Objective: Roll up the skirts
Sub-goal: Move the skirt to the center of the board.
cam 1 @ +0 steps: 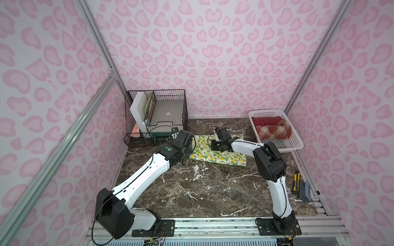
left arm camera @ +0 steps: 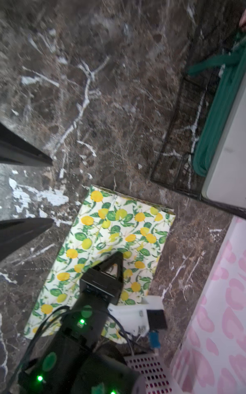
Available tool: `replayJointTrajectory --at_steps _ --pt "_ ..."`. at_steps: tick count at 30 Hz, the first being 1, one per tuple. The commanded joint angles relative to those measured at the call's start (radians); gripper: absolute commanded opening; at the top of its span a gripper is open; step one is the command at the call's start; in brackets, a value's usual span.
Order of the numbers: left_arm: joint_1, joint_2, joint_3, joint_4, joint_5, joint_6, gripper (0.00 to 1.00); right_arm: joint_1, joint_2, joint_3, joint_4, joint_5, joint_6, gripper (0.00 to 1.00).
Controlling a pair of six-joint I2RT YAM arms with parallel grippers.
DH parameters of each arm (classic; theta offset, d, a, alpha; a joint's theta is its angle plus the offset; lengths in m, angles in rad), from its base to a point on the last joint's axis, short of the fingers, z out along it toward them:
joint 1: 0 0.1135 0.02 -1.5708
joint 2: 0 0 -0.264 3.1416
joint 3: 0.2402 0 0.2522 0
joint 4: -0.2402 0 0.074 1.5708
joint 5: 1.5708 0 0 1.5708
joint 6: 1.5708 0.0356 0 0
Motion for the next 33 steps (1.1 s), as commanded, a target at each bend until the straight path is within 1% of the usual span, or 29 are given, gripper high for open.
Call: replayJointTrajectory --at_steps 1,3,4,7,9,12,15,17,20,21,23,24,26,27,28,29,30,31,32,33 --pt "0.002 -0.088 -0.059 -0.076 -0.054 -0.003 0.44 0.039 0.001 -0.061 -0.04 -0.03 0.001 0.23" --pt "0.002 -0.128 -0.082 -0.088 -0.073 0.002 0.44 0.051 -0.047 -0.158 -0.019 -0.04 0.019 0.23" --pt "0.003 -0.138 -0.09 -0.087 -0.08 0.003 0.44 0.054 -0.078 -0.233 -0.004 -0.054 0.026 0.24" --pt "0.003 -0.133 -0.096 -0.08 -0.083 0.014 0.44 0.067 -0.205 -0.435 0.031 -0.06 0.041 0.23" --pt "0.003 -0.111 -0.099 -0.061 -0.066 0.022 0.44 0.074 -0.295 -0.563 0.035 -0.072 0.047 0.23" --pt "0.003 -0.073 -0.108 -0.024 -0.025 0.029 0.43 0.085 -0.428 -0.716 0.009 -0.11 0.035 0.2" --pt "0.0 -0.04 -0.129 0.009 0.026 0.03 0.43 0.087 -0.556 -0.806 -0.076 -0.139 -0.009 0.19" --pt "-0.002 -0.026 -0.158 0.036 0.053 0.021 0.42 0.086 -0.623 -0.819 -0.155 -0.113 -0.033 0.2" --pt "-0.016 -0.002 -0.201 0.09 0.103 0.012 0.42 0.072 -0.718 -0.766 -0.274 -0.019 -0.052 0.28" --pt "-0.024 0.01 -0.208 0.106 0.113 0.015 0.42 0.056 -0.75 -0.739 -0.305 0.013 -0.052 0.34" --pt "-0.042 0.033 -0.204 0.127 0.126 0.022 0.41 0.012 -0.798 -0.688 -0.34 0.039 -0.049 0.4" --pt "-0.05 0.045 -0.197 0.136 0.132 0.032 0.41 -0.015 -0.816 -0.67 -0.351 0.06 -0.042 0.42" --pt "-0.067 0.065 -0.173 0.142 0.137 0.047 0.41 -0.058 -0.84 -0.645 -0.377 0.134 -0.024 0.43" --pt "-0.075 0.073 -0.162 0.154 0.15 0.057 0.4 -0.081 -0.846 -0.639 -0.397 0.188 -0.014 0.4" --pt "-0.082 0.082 -0.152 0.164 0.164 0.064 0.39 -0.101 -0.846 -0.637 -0.406 0.21 -0.014 0.35" --pt "-0.09 0.093 -0.141 0.173 0.18 0.07 0.35 -0.122 -0.844 -0.638 -0.412 0.223 -0.011 0.27" --pt "-0.099 0.105 -0.132 0.184 0.195 0.074 0.28 -0.133 -0.843 -0.64 -0.407 0.228 -0.011 0.17" --pt "-0.105 0.119 -0.126 0.197 0.212 0.076 0.19 -0.138 -0.838 -0.648 -0.393 0.231 -0.007 0.11" --pt "-0.111 0.135 -0.122 0.215 0.234 0.077 0.1 -0.144 -0.827 -0.658 -0.375 0.221 -0.003 0.04" --pt "-0.115 0.152 -0.121 0.231 0.255 0.075 0.02 -0.145 -0.812 -0.667 -0.358 0.211 0.004 0.02"
